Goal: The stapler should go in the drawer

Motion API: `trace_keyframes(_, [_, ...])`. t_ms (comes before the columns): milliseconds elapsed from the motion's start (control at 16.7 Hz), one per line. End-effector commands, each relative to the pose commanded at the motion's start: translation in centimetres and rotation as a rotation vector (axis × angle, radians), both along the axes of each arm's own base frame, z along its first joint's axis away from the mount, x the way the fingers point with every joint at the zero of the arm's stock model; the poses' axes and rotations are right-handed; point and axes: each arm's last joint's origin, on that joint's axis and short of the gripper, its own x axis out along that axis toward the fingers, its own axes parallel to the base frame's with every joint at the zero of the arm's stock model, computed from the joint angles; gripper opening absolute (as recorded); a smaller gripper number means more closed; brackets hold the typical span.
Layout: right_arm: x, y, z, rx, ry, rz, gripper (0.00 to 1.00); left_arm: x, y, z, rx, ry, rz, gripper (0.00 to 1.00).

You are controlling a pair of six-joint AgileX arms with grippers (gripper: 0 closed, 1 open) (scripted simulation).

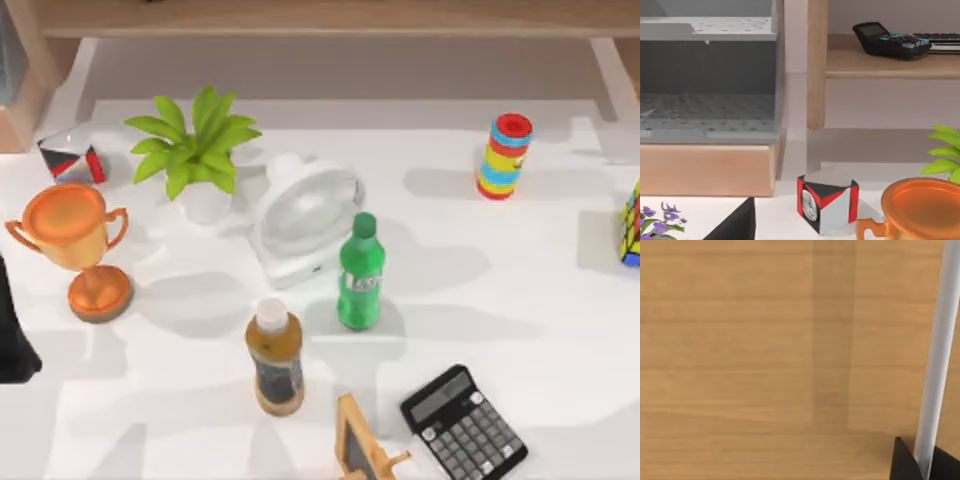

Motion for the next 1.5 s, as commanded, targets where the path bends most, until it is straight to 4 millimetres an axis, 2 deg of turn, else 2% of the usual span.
trace_keyframes(420, [5.3, -0.2, 0.2, -0.004, -0.008, 0.0, 0.0, 0.0, 0.0, 0.0, 0.0, 0.0, 0.0, 1.0])
trace_keyframes(720, [5.9, -0.1, 0.1, -0.001, -0.003, 0.0, 0.0, 0.0, 0.0, 0.0, 0.0, 0.0, 0.0, 1.0])
trace_keyframes(1500, [5.9, -0.1, 0.1, -0.001, -0.003, 0.0, 0.98, 0.0, 0.0, 0.0, 0.0, 0.0, 0.0, 1.0])
